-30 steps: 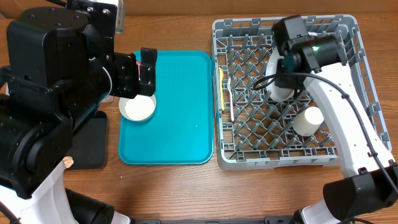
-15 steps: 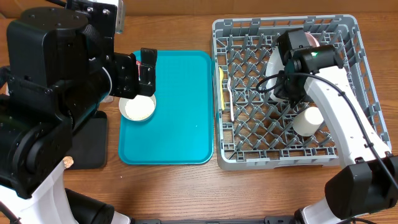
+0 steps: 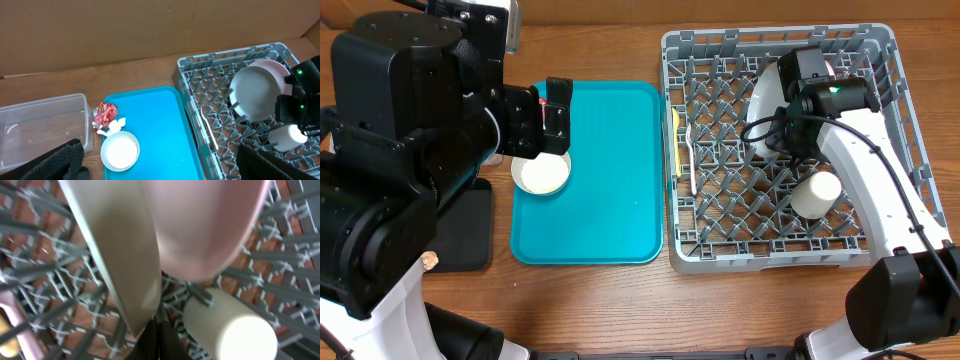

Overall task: Sort waste into correct bins and load items into the dishwasher rack
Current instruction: 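Stand the grey plate in the rack beside the pink plate with right gripper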

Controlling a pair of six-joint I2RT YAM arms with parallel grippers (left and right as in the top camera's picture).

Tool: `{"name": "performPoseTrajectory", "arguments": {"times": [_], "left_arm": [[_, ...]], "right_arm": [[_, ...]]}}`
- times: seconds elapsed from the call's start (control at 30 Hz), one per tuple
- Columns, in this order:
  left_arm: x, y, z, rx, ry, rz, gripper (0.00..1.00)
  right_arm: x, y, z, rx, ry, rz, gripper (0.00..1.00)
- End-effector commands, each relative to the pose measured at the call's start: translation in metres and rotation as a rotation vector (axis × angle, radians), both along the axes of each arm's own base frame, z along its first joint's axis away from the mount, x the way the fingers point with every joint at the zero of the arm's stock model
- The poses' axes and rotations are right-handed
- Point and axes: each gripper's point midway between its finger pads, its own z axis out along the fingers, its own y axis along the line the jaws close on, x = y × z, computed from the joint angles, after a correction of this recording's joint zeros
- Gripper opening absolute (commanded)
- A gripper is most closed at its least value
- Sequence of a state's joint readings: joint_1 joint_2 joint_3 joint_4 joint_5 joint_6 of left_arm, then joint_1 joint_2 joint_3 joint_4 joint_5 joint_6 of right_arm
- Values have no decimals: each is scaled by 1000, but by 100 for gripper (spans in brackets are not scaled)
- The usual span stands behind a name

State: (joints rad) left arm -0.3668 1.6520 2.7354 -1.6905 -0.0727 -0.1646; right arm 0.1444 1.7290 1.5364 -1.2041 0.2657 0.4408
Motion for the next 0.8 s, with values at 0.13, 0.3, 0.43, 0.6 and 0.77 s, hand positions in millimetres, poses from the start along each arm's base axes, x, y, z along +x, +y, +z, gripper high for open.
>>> {"name": "performPoseTrajectory", "arguments": {"times": [0.13, 0.3, 0.43, 0.6, 0.77], "left_arm": [[2, 2, -1, 8, -1, 13, 100], [2, 2, -1, 8, -1, 13, 100], [2, 2, -1, 8, -1, 13, 100], [2, 2, -1, 8, -1, 13, 100], [2, 2, -1, 8, -1, 13, 100]], "right_arm": [[4, 0, 3, -9, -18, 23, 4], [-3, -1, 24, -4, -37, 31, 4], [-17, 10, 79, 78, -159, 64, 4], [-35, 34, 169, 250, -481, 155, 9], [-67, 31, 237, 274, -727, 183, 22]]}}
